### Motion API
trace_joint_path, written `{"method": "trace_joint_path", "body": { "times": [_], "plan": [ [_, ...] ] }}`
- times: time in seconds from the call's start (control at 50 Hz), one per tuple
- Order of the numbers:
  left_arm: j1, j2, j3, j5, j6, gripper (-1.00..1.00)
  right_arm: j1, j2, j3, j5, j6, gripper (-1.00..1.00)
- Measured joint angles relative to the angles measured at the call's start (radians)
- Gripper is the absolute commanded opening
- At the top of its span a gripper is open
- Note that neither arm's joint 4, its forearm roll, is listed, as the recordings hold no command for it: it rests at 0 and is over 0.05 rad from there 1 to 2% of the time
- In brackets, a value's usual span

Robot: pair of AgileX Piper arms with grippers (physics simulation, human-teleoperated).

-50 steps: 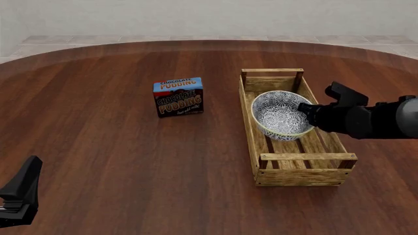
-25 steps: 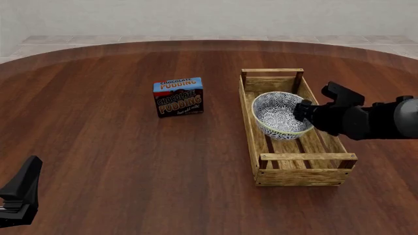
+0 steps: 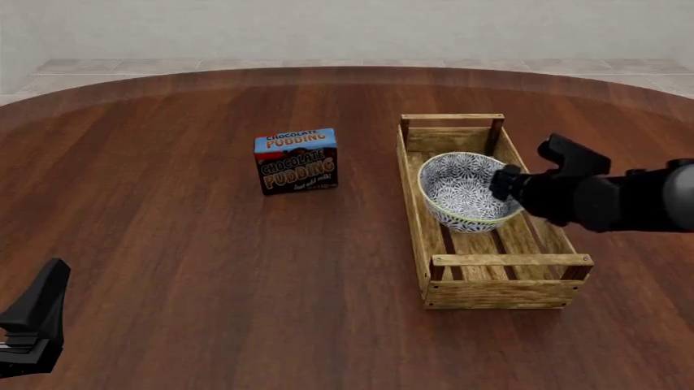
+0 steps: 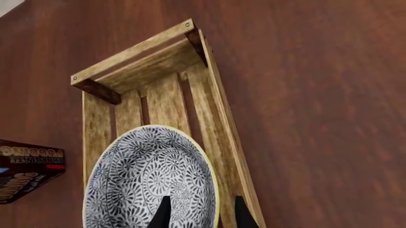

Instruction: Pick up the bowl on the left and put it in the tray.

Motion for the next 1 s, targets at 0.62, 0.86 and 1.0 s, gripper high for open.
{"method": "trace_joint_path", "body": {
  "times": [0.62, 0.86, 1.0],
  "plan": [
    [0.0, 0.0, 0.0, 0.0, 0.0, 1.0, 0.011, -0.125, 0.0, 0.069, 0.017, 1.0],
    [0.0, 0.0, 0.0, 0.0, 0.0, 1.0, 0.013, -0.2, -0.004, 0.11, 0.033, 1.0],
    [0.0, 0.0, 0.0, 0.0, 0.0, 1.0, 0.018, -0.239, -0.003, 0.127, 0.042, 1.0]
  ]
}}
